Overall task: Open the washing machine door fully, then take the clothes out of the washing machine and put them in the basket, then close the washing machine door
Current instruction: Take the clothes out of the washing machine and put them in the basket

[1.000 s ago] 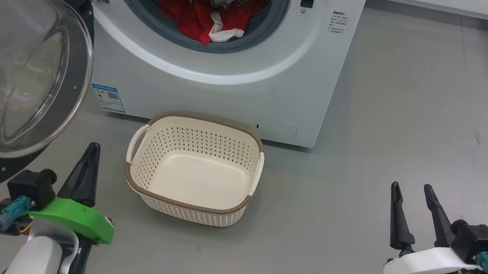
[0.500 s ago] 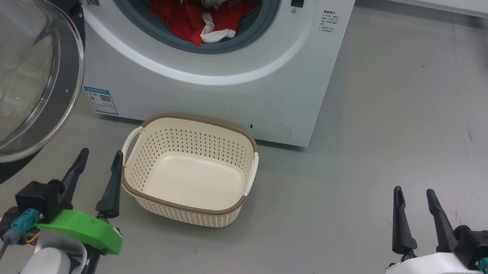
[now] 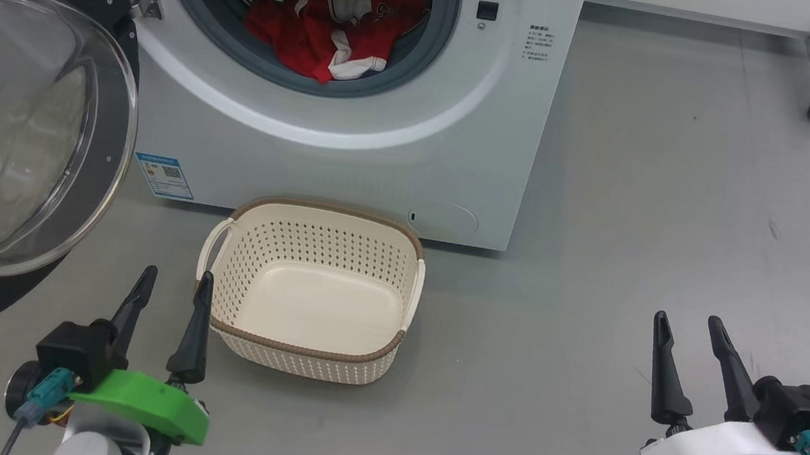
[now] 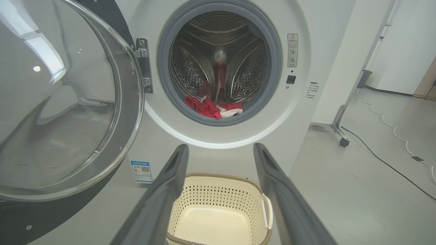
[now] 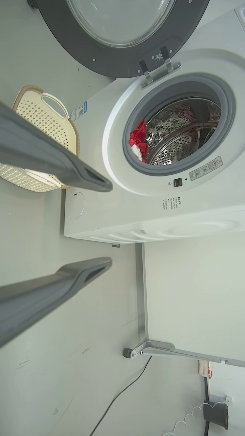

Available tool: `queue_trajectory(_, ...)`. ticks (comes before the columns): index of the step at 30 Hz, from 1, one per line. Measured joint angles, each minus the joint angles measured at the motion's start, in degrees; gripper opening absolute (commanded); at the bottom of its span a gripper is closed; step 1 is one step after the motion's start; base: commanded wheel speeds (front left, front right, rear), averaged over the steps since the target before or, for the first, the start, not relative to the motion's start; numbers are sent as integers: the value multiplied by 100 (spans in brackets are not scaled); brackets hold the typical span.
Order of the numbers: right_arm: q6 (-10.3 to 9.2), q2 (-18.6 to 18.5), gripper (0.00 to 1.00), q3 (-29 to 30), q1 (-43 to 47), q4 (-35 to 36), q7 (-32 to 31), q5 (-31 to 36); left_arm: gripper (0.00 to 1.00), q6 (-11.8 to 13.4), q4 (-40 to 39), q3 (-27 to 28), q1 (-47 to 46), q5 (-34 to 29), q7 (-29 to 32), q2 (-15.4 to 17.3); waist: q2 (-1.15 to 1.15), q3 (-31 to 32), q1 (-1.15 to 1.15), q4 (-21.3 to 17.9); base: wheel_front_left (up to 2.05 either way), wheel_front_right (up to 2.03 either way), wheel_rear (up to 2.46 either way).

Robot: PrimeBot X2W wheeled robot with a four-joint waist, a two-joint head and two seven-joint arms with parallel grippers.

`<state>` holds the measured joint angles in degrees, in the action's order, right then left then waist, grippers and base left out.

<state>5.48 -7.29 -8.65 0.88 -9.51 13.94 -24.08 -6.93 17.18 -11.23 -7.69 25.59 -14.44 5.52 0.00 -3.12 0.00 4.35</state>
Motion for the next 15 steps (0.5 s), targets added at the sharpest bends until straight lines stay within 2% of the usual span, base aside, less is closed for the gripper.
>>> queue_trajectory(15, 0, 1, 100, -3, 82, 51, 2, 9, 100, 0, -202, 30, 129, -99, 0, 3, 0, 15, 0, -33, 0, 0, 0)
